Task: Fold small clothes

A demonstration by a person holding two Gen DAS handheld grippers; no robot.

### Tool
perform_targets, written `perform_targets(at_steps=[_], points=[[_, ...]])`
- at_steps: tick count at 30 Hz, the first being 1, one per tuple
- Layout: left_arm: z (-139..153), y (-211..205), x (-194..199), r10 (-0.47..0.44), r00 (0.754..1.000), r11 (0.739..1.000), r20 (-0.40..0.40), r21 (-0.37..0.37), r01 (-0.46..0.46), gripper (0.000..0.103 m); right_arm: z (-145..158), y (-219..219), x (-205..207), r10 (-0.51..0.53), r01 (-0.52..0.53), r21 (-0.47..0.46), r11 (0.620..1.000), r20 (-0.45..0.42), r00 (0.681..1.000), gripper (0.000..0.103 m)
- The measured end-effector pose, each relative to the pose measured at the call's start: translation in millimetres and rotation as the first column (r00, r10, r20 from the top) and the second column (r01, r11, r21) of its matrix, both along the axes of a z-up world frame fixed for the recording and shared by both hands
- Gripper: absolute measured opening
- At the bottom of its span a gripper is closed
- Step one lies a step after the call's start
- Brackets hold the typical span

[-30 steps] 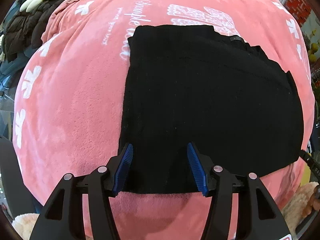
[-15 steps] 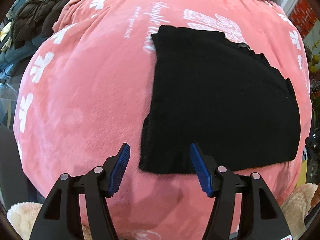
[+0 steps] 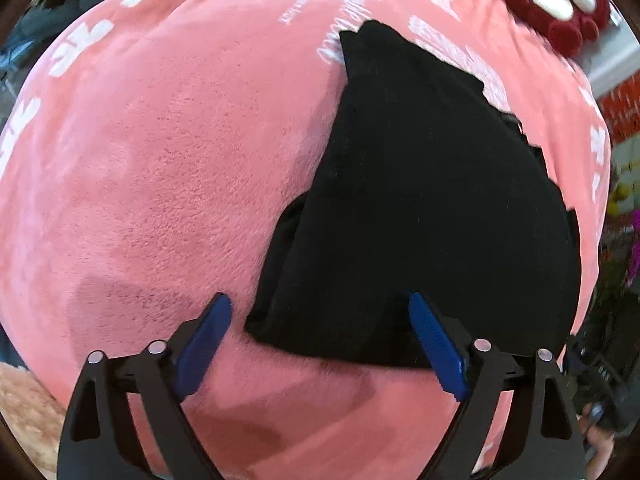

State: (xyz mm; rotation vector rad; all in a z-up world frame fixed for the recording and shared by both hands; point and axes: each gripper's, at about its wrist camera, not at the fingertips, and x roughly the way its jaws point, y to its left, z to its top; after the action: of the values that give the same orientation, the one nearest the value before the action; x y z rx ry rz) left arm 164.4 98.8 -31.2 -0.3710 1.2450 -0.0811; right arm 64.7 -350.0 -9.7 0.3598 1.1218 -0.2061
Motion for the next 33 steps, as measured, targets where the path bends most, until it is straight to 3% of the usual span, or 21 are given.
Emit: perform_targets(at_steps=[3,4,5,6,7,8,10,13,15,17,18,21,25,27,33], points=[[2,-3,2,0.008,0.999,1.000,0.047,-0.012,-0.007,0.086,-11,2,6,0.007,-0.007,0.001,1.000,-0.030,1.000,0.051],[2,-4,2,0.001,0.999,1.000,0.054,-0.004,-0.001,0.076,-17,4,8,0.016,-0.015,0.013,1.000,-0.044,0.999,0.051],[4,-5,3,-0.013,0.998,1.000,0.058,0.020,0.012,0.058,-25,7,11,0.029,-0.027,0.034,0.999,-0.055,0.998,0.051],[5,-5,5,-0.026,0.998,0.999,0.063,0.035,0.024,0.044,-27,9,12,0.035,-0.033,0.039,0.999,-0.051,0.998,0.043],[7,-2,7,-0.044,0.997,0.999,0.055,0.018,0.043,0.010,-26,11,13,0.047,-0.046,0.040,0.998,-0.037,0.998,0.037],[8,3,11,-0.046,0.998,0.998,0.032,-0.030,0.047,0.004,-21,14,14,0.064,-0.062,0.044,0.997,-0.033,0.997,0.010],[17,16,12,-0.018,1.000,0.995,0.006,-0.101,0.019,0.004,-5,16,13,0.079,-0.079,0.049,0.996,-0.008,0.997,0.009],[45,17,4,-0.064,0.997,0.991,0.036,-0.119,0.067,0.004,25,18,2,0.113,-0.112,-0.014,0.994,0.025,0.993,0.005],[51,13,0,-0.100,0.995,0.989,0.030,-0.104,0.103,0.004,19,12,0,0.113,-0.113,-0.055,0.992,-0.006,0.994,0.005],[42,2,4,-0.141,0.990,0.989,0.009,-0.044,0.142,0.004,-3,4,0,0.093,-0.102,-0.105,0.989,-0.084,0.992,0.005],[36,-2,5,-0.149,0.989,0.989,-0.001,-0.012,0.149,0.005,-4,1,-4,0.078,-0.086,-0.101,0.991,-0.078,0.994,0.005],[25,-5,7,-0.126,0.992,0.992,-0.022,-0.015,0.125,0.005,15,1,-15,0.069,-0.068,-0.068,0.995,0.008,0.998,0.007],[25,-6,0,-0.132,0.991,0.991,-0.008,0.011,0.132,0.005,26,23,-16,0.155,-0.151,-0.122,0.981,0.031,0.987,0.009],[24,-6,-1,-0.134,0.991,0.991,-0.010,0.022,0.135,0.005,22,35,-14,0.180,-0.175,-0.144,0.974,0.020,0.983,0.009],[24,-10,4,-0.140,0.990,0.989,-0.021,0.043,0.140,0.005,-6,41,-19,0.181,-0.179,-0.083,0.980,0.015,0.983,0.009]])
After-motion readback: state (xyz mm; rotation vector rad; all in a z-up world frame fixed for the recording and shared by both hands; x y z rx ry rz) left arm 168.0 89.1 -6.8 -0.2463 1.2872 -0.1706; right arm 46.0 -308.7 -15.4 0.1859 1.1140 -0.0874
